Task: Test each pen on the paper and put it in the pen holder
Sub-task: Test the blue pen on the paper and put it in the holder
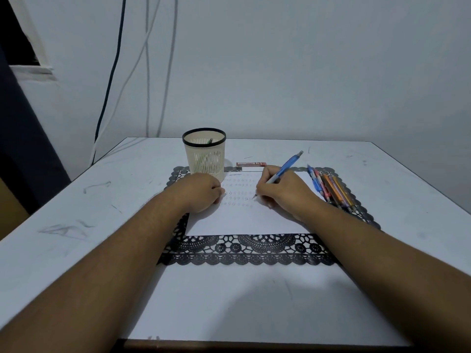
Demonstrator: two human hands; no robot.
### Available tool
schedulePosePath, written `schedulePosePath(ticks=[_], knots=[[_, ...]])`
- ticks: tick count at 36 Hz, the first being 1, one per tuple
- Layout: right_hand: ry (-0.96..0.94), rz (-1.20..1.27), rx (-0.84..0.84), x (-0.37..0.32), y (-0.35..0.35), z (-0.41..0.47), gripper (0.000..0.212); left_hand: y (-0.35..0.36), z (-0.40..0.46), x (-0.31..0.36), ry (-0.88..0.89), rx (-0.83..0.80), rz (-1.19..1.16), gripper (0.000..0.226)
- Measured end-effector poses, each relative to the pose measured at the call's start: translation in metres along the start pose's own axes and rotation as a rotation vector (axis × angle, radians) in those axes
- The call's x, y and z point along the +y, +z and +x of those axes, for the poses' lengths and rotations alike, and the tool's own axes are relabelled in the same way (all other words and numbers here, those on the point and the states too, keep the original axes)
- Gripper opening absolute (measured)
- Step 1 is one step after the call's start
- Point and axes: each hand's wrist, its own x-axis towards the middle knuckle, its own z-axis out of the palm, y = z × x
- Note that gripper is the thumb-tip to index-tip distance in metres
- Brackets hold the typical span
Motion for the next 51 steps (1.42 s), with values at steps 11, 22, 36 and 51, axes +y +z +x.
schedulePosePath(ticks=[11, 22, 36, 51], knots=[[0.07, 0.359, 0.23, -0.008, -0.011, 0.013, 0.015, -0.015, -0.012, 0.013, 0.195, 0.145, 0.046, 0.032], [-0.017, 0.237, 0.275, -0.011, -0.023, 0.01, 0.022, -0.004, -0.012, 0.014, 0.442, 0.9, -0.297, 0.035], [-0.169, 0.101, 0.397, -0.044, -0.02, 0.024, 0.018, 0.015, 0.014, -0.022, -0.022, 0.726, -0.589, 0.118], [-0.708, -0.292, 0.382, -0.109, 0.024, 0.049, 0.038, 0.025, 0.026, -0.037, -0.011, 0.548, -0.808, 0.109]])
